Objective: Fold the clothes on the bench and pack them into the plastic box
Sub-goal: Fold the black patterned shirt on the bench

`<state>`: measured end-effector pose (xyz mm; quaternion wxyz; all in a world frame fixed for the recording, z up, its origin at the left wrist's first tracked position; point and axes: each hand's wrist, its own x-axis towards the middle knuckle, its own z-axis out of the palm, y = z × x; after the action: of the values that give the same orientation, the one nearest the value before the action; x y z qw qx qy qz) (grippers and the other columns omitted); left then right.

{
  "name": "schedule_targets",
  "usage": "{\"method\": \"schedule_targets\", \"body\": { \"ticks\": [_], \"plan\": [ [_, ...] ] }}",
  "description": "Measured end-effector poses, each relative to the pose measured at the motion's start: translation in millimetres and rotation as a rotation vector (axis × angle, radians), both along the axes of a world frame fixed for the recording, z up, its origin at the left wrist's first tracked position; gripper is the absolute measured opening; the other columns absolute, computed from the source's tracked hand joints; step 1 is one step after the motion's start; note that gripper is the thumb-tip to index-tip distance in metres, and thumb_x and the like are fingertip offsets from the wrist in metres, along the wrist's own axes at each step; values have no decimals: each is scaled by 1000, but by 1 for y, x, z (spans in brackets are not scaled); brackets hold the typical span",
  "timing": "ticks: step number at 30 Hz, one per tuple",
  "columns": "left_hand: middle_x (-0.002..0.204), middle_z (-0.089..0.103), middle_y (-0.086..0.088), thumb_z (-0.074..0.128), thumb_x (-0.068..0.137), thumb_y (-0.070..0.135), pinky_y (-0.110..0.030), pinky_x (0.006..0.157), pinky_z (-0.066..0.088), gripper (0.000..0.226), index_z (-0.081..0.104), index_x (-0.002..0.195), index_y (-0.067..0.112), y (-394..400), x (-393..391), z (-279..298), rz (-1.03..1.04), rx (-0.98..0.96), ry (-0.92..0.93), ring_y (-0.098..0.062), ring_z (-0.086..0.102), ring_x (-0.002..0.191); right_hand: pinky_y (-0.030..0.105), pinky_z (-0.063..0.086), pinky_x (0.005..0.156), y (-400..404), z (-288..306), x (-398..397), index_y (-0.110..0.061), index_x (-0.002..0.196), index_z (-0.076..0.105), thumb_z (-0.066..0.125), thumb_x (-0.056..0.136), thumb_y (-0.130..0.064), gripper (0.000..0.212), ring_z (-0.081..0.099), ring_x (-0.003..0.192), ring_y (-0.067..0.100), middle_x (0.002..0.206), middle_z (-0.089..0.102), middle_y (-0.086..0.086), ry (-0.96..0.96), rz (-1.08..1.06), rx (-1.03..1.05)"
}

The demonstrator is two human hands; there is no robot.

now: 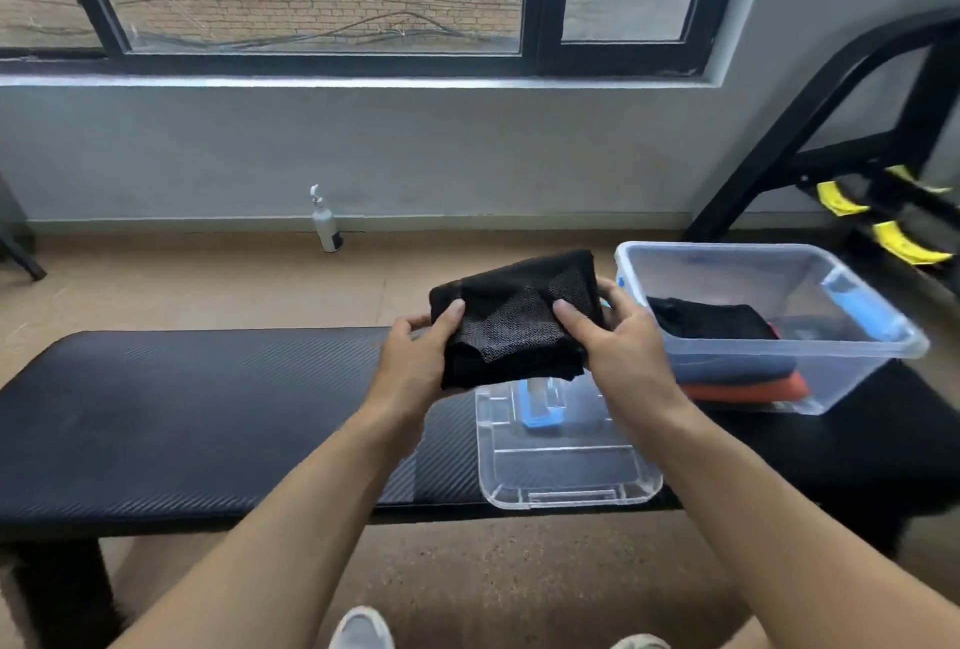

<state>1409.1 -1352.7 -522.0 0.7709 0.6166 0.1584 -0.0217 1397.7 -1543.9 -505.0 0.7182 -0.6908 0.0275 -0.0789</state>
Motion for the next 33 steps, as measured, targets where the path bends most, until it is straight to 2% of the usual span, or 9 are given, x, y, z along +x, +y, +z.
{"method": "schedule_targets", "body": {
  "ticks": [3,7,12,16,21,24,26,29,33],
  "plan": [
    [108,75,-12,65,97,15,-48,93,59,18,58,114,18,-36,5,9,-8,-28,-126,-26,74,98,37,58,92,-31,18,-1,-21,113,69,71,92,-14,22,74,98,14,101,78,-2,-120,-142,-175],
    [101,75,-7,69,94,8,-27,75,61,29,59,116,24,-79,8,22,-85,23,-327,-12,75,86,28,58,86,-78,32,-3,-25,113,71,74,90,-29,23,70,94,4,98,75,-13,-158,-388,-469],
    [96,77,-4,81,84,6,-15,67,55,40,63,119,12,-130,26,28,-188,136,-452,-1,73,75,33,56,81,-134,29,2,-26,110,73,71,92,-36,21,69,88,9,90,72,-17,-116,-535,-651],
    [100,77,5,82,85,28,-30,89,55,36,67,118,24,-171,42,18,-230,410,-507,-6,71,98,44,52,86,-173,30,12,-22,101,72,64,95,-37,18,66,92,29,86,73,0,46,-589,-828],
    [115,73,3,77,87,34,-41,103,47,40,68,123,20,-192,55,1,-258,749,-568,-17,64,115,42,36,99,-191,29,26,-28,96,69,56,98,-41,18,62,107,32,95,71,5,324,-531,-1120],
    [127,66,2,76,88,32,-34,111,36,43,66,127,20,-188,54,-3,-256,889,-571,-20,46,130,41,30,105,-195,21,31,-31,130,64,59,97,-42,36,57,123,26,124,69,1,451,-507,-1225],
    [130,61,0,77,87,30,-30,109,33,43,66,126,19,-184,51,-3,-204,913,-610,-21,44,128,42,28,110,-196,18,33,-31,140,56,59,97,-40,44,50,131,25,137,61,1,435,-532,-1257],
    [126,62,2,76,88,25,-23,105,31,35,67,122,19,-174,51,-1,-151,887,-636,-18,45,126,43,28,113,-186,21,35,-28,140,57,54,100,-34,40,47,134,25,140,59,1,279,-495,-1239],
    [115,60,10,73,90,19,-19,98,28,28,69,118,18,-157,49,-1,-156,872,-595,-19,47,124,43,38,108,-146,32,35,-27,131,64,45,103,-41,37,54,127,24,136,63,-1,154,-173,-1242]
  ]
}}
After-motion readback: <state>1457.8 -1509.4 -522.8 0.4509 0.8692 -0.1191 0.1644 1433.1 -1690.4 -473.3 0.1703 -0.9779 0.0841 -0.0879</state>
